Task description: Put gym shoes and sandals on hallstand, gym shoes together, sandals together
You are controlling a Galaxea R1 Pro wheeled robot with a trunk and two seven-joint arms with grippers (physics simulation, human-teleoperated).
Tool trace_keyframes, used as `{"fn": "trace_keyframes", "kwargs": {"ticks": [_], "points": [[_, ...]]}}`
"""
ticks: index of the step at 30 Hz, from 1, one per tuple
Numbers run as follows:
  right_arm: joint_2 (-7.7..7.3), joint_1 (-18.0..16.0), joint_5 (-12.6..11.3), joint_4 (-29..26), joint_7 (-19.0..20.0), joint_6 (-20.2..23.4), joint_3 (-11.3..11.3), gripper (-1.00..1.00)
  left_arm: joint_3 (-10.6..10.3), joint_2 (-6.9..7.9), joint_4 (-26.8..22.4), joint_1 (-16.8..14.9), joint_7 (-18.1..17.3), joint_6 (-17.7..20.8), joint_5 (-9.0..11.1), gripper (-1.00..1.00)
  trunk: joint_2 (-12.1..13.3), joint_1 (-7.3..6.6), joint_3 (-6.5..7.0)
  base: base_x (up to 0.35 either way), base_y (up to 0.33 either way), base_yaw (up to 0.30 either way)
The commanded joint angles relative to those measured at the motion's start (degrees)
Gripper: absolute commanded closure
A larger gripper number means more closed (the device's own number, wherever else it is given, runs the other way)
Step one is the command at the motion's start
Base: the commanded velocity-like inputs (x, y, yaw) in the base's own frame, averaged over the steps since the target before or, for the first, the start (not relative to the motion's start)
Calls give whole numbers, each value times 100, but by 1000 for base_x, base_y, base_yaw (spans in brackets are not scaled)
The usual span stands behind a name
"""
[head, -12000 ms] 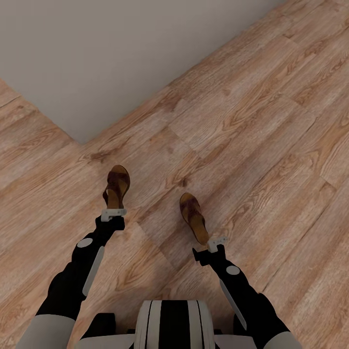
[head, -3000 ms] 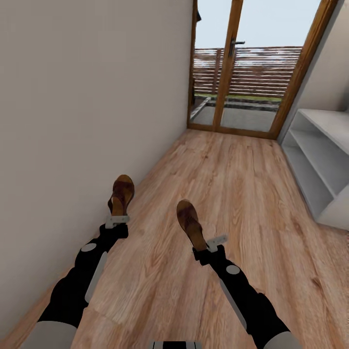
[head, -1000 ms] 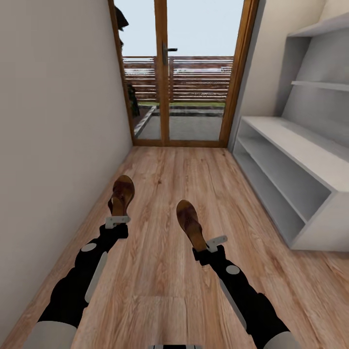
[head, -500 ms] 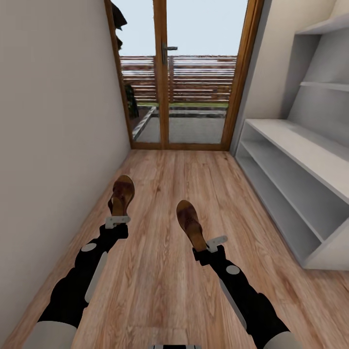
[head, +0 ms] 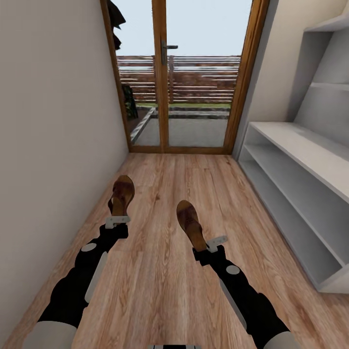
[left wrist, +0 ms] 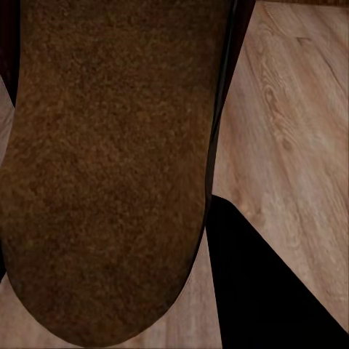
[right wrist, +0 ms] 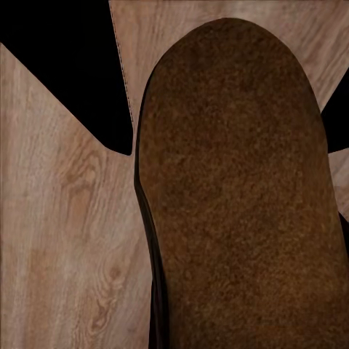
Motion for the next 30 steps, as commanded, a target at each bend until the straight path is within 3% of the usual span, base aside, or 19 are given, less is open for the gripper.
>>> {"fn": "trace_keyframes", "kwargs": {"ticks": [1,30], "points": [[0,-2,-21,-10,-6,35,2,100,-5,4,-8,-2,-13,34,16,100,-2,2,-5,346,0,0],[-2,-2,-19,-12,-6,35,7,100,-11,4,-8,-2,-13,34,16,100,-2,2,-5,346,0,0]]}}
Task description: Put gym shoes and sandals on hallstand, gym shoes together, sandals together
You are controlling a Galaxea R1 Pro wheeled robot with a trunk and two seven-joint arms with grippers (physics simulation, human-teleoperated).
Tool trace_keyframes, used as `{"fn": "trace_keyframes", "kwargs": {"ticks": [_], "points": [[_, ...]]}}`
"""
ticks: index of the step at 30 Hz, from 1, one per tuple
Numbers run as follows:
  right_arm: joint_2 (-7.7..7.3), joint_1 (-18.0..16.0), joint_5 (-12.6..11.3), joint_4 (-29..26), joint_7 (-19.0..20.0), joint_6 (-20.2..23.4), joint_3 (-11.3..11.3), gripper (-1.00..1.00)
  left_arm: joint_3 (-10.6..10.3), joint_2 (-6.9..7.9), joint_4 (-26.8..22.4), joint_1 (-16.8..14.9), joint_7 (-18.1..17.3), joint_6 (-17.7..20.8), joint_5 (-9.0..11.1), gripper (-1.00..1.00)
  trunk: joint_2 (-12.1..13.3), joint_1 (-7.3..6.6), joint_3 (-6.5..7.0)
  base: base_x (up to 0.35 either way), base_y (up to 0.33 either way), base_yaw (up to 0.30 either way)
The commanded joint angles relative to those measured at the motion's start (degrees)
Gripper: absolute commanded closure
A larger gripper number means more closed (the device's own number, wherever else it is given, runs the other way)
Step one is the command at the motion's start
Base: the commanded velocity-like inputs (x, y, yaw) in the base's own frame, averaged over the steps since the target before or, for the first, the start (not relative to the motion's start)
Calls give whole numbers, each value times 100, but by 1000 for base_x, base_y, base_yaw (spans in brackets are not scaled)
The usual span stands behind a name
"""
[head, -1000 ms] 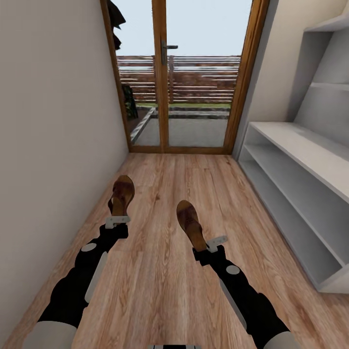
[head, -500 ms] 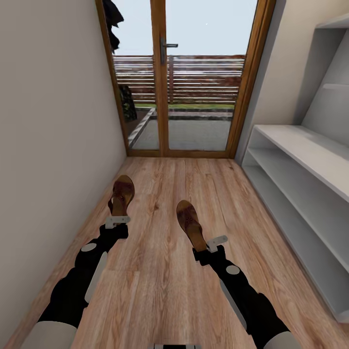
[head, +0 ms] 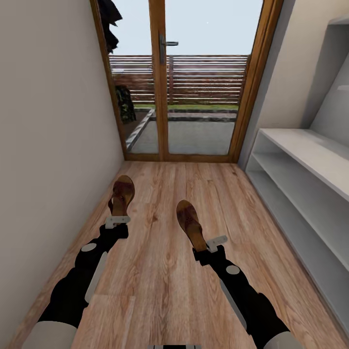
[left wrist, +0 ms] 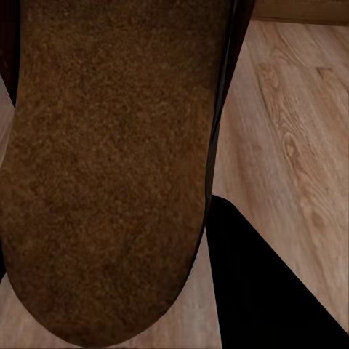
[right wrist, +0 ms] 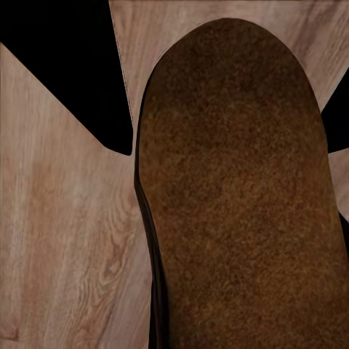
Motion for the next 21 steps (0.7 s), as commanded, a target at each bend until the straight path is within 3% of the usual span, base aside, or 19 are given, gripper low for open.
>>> {"fn": "trace_keyframes", "kwargs": {"ticks": [1,21], "points": [[0,-2,-22,-12,-6,35,2,100,-4,4,-8,-2,-13,34,15,100,-2,2,-5,346,0,0],[0,-2,-22,-13,-6,35,2,100,-7,4,-8,-2,-13,36,10,100,-2,2,-5,346,0,0]]}}
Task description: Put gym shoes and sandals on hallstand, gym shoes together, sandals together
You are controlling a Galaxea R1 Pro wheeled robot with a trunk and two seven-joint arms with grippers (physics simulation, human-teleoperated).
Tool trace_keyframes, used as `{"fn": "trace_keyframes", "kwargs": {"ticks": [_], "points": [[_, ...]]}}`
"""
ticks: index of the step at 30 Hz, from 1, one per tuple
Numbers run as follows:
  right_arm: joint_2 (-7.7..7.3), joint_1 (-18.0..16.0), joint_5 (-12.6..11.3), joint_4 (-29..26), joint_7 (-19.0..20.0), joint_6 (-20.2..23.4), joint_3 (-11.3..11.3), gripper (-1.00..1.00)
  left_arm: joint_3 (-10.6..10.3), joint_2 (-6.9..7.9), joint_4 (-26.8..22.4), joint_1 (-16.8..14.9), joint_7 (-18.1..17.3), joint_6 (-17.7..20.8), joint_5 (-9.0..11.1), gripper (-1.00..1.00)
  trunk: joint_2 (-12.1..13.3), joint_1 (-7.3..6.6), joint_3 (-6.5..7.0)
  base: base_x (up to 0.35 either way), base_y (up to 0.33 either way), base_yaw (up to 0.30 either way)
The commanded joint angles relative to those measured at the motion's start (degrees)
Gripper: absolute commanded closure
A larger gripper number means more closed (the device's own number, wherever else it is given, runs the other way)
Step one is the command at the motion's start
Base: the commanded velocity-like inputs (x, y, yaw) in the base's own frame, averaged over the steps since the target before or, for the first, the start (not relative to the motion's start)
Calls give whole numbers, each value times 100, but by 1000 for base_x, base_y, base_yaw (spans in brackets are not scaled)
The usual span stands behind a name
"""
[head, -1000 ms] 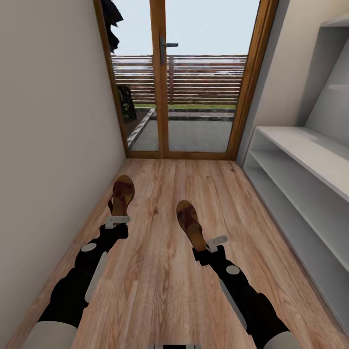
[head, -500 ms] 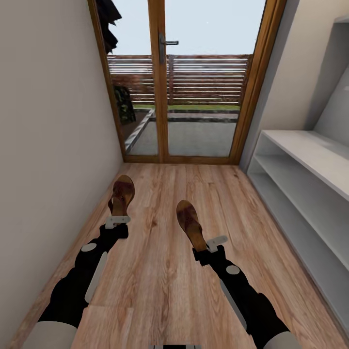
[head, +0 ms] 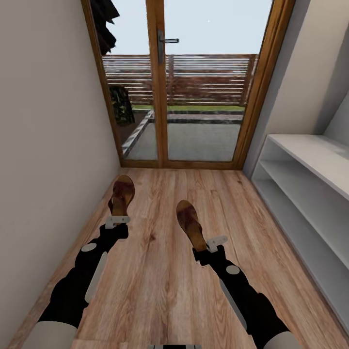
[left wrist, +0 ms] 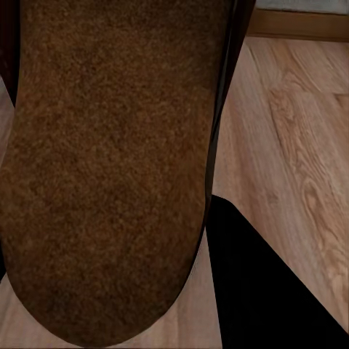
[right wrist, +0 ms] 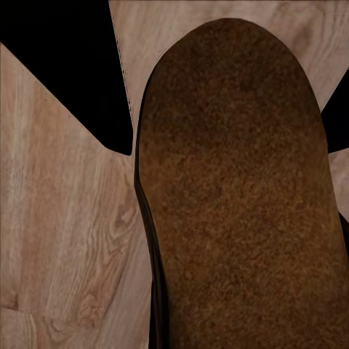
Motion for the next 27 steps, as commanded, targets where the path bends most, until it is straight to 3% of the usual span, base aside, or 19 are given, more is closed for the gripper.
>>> {"fn": "trace_keyframes", "kwargs": {"ticks": [1,27], "points": [[-1,-2,-22,-8,-6,35,2,100,-3,4,-8,-2,-13,36,16,100,-2,2,-5,346,0,0],[1,-2,-22,-13,-6,35,2,100,-4,4,-8,-2,-13,33,19,100,-2,2,-5,347,19,-10]]}}
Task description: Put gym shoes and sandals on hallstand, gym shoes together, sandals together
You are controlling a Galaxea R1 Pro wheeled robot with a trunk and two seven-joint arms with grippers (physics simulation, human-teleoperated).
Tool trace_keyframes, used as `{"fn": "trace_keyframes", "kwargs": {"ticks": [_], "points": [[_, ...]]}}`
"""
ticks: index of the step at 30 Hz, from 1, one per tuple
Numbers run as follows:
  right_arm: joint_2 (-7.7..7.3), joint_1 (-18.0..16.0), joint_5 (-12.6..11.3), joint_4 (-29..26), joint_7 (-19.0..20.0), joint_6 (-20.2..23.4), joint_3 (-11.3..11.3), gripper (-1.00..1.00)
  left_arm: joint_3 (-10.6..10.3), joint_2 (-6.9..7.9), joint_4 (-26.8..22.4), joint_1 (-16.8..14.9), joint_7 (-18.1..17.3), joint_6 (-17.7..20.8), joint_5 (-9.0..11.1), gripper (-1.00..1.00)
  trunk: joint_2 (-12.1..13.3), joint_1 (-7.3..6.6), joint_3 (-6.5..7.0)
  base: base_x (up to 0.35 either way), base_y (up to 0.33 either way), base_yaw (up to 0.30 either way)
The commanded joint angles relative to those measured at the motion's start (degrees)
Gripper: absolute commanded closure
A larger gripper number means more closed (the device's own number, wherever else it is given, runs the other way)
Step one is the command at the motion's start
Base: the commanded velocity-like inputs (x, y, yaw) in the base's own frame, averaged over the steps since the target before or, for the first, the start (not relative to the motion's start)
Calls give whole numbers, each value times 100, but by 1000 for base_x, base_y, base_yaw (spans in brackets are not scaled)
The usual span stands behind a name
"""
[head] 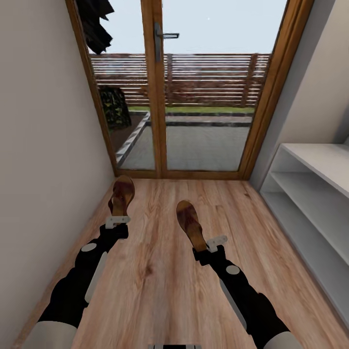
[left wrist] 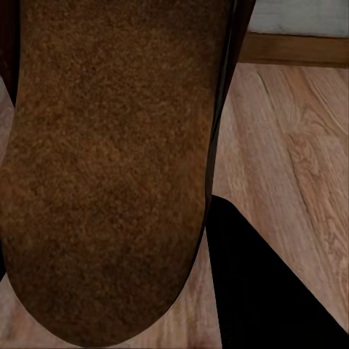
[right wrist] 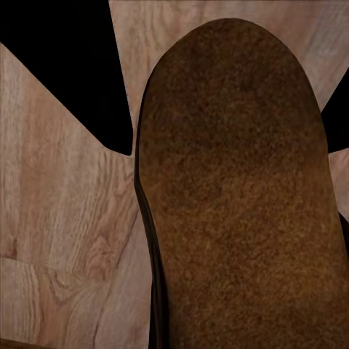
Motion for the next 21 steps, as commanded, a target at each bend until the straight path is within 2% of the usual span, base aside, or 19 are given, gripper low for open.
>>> {"fn": "trace_keyframes", "kwargs": {"ticks": [1,11,21], "points": [[1,-3,-22,-9,-6,35,3,100,-4,4,-9,-2,-14,33,16,100,-2,2,-5,347,77,-195],[-2,-3,-22,-9,-6,35,3,100,-4,4,-9,-2,-14,36,15,100,-2,2,-5,347,78,-236],[2,-3,-22,-9,-6,35,-1,100,-4,4,-9,-2,-14,32,14,100,-2,2,-5,347,78,-37]]}}
